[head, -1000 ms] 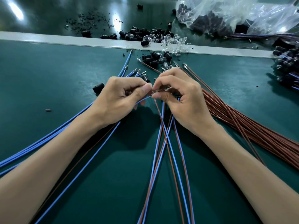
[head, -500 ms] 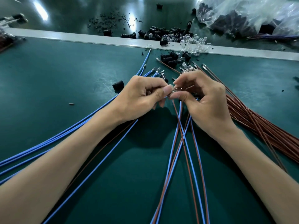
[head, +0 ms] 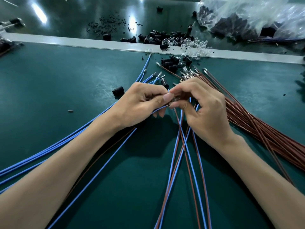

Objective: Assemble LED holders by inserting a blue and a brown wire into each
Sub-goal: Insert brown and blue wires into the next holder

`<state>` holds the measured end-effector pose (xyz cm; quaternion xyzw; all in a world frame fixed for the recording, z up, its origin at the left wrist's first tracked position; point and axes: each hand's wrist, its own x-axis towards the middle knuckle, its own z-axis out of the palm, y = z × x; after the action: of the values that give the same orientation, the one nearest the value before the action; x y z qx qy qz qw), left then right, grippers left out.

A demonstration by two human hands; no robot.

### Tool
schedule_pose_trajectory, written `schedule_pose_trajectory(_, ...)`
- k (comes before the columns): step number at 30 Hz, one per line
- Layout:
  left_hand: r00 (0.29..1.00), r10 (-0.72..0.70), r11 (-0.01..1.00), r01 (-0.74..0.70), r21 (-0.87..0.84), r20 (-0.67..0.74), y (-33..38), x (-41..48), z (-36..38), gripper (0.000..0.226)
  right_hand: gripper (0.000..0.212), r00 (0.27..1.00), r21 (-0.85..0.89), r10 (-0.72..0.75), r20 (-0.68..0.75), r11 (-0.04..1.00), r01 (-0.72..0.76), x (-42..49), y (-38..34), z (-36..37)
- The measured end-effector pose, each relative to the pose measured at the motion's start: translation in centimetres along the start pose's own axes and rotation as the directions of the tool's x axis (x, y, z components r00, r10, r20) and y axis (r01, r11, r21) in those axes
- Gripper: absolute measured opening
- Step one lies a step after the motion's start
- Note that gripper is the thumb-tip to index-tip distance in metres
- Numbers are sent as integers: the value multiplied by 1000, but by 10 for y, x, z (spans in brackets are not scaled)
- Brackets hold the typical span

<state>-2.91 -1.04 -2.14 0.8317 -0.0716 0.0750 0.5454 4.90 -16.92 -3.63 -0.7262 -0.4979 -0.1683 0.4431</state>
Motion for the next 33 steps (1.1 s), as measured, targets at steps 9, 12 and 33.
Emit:
schedule_pose_trajectory(9, 999, -14, 1000, 14, 7, 53, 1, -1, -3, 28, 13, 999, -16, -43, -14, 999, 43, -1, -2, 0)
schedule_pose_trajectory(12, 998, -20, 1000, 19, 18, 52, 0, -1, -2, 29, 13, 1000, 1, -8, -8, 1000, 8, 1, -2, 0)
schedule_pose_trajectory(33, 994, -45, 999, 43, 31, 95, 0, -1, -4, 29, 14, 996, -2, -86, -9, 996, 86, -2, -1, -1)
